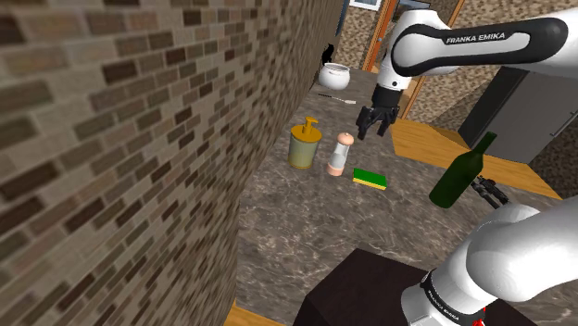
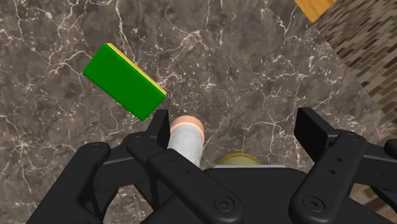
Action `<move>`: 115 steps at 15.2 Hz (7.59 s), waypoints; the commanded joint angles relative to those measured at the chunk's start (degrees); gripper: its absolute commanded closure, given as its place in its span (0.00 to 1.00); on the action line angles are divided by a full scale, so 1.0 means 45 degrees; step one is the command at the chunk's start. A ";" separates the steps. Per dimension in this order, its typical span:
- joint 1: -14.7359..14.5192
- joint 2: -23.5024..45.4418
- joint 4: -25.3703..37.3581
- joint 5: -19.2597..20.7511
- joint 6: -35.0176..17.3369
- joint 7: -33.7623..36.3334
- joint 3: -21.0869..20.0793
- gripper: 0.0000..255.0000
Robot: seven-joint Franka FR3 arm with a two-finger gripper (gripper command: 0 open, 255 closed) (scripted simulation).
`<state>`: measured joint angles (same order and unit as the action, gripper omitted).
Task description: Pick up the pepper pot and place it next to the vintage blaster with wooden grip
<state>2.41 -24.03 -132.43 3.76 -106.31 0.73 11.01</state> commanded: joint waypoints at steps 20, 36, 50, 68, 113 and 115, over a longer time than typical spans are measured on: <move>0.0324 0.5945 0.2608 -0.2770 -0.3318 -0.2689 0.1671 0.00; 0.0324 0.5946 0.2609 -0.2771 -0.3318 -0.2690 0.1670 1.00; 0.0306 0.5105 0.4110 -0.2322 -0.1058 -0.2192 0.1669 1.00; 0.0305 0.4828 0.6884 -0.2146 0.1957 -0.1816 0.1663 1.00; 0.3062 -0.1301 0.5399 0.1520 0.6209 -0.7087 0.4902 1.00; 0.3236 -0.1485 0.5453 0.1827 0.6363 -0.7636 0.5284 1.00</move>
<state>16.47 -30.04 -107.84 11.15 -78.09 -32.26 33.93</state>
